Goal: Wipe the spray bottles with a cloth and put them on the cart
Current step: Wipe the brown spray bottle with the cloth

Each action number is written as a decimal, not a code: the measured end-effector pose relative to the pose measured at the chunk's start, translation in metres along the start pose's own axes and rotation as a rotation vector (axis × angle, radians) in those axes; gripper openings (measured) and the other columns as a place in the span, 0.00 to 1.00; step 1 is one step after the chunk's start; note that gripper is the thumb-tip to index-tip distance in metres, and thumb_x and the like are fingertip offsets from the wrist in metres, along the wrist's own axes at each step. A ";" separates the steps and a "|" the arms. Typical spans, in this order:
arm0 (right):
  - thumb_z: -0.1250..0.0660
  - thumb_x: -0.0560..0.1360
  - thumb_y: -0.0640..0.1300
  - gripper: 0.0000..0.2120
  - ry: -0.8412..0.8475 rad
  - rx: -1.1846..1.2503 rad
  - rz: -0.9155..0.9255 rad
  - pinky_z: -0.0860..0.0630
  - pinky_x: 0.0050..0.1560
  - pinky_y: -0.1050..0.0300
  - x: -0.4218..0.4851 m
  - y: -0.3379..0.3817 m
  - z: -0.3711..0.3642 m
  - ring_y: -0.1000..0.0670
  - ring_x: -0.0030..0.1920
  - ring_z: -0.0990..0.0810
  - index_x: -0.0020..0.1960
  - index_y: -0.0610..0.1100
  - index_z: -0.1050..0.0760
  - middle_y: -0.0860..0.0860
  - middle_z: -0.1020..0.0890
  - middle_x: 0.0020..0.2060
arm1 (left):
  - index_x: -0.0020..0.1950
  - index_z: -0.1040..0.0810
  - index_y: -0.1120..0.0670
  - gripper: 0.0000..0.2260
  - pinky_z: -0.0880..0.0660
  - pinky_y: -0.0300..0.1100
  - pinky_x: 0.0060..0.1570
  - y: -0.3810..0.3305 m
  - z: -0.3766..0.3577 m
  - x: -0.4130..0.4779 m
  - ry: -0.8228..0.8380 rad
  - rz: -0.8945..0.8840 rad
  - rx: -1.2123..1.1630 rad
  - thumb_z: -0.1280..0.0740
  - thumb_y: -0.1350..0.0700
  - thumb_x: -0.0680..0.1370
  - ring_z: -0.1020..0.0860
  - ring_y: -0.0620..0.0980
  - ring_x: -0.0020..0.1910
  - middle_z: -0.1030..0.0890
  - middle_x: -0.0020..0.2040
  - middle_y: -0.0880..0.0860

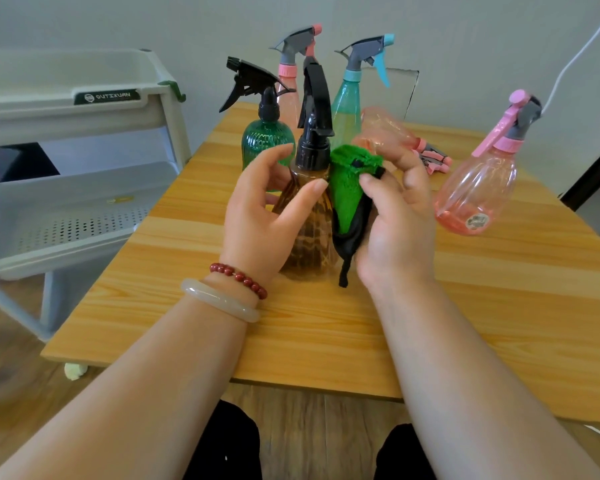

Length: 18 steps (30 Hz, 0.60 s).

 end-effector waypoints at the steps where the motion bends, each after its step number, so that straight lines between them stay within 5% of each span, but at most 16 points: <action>1: 0.38 0.76 0.29 0.13 0.024 -0.080 0.023 0.20 0.53 0.50 0.001 -0.002 -0.001 0.47 0.49 0.16 0.50 0.45 0.22 0.48 0.16 0.45 | 0.63 0.28 0.44 0.19 0.22 0.42 0.54 0.000 0.001 0.000 -0.017 0.004 -0.015 0.33 0.41 0.75 0.21 0.45 0.52 0.20 0.51 0.47; 6: 0.34 0.76 0.41 0.14 0.082 -0.383 0.071 0.26 0.66 0.44 -0.004 -0.008 -0.004 0.49 0.63 0.21 0.51 0.60 0.18 0.51 0.16 0.57 | 0.59 0.26 0.46 0.12 0.22 0.39 0.53 -0.005 0.000 -0.001 -0.033 -0.035 -0.031 0.33 0.46 0.77 0.20 0.40 0.50 0.20 0.49 0.41; 10: 0.35 0.78 0.31 0.14 0.014 -0.211 0.076 0.20 0.54 0.55 -0.005 0.003 -0.003 0.52 0.53 0.16 0.53 0.49 0.21 0.54 0.14 0.46 | 0.62 0.26 0.48 0.14 0.22 0.41 0.56 -0.004 0.000 -0.001 -0.016 -0.008 -0.075 0.35 0.45 0.78 0.20 0.42 0.54 0.19 0.52 0.43; 13: 0.36 0.78 0.32 0.11 0.009 -0.129 0.056 0.19 0.52 0.53 -0.003 0.002 -0.005 0.49 0.50 0.16 0.52 0.47 0.22 0.52 0.14 0.44 | 0.64 0.28 0.43 0.14 0.23 0.40 0.57 -0.003 -0.001 -0.001 -0.006 0.036 -0.127 0.37 0.45 0.78 0.20 0.41 0.56 0.19 0.55 0.44; 18: 0.36 0.81 0.45 0.07 0.066 -0.643 0.091 0.25 0.48 0.60 -0.006 -0.006 -0.004 0.57 0.47 0.20 0.48 0.56 0.23 0.57 0.18 0.45 | 0.70 0.28 0.51 0.25 0.22 0.51 0.60 0.002 -0.003 0.000 -0.016 0.065 -0.115 0.34 0.41 0.76 0.21 0.47 0.60 0.19 0.59 0.48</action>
Point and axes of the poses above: each hand's wrist, its own x-axis towards the middle knuckle, its own z-axis out of the back of the hand, y = z × x, the point moved 3 cm from there along x, towards the middle knuckle
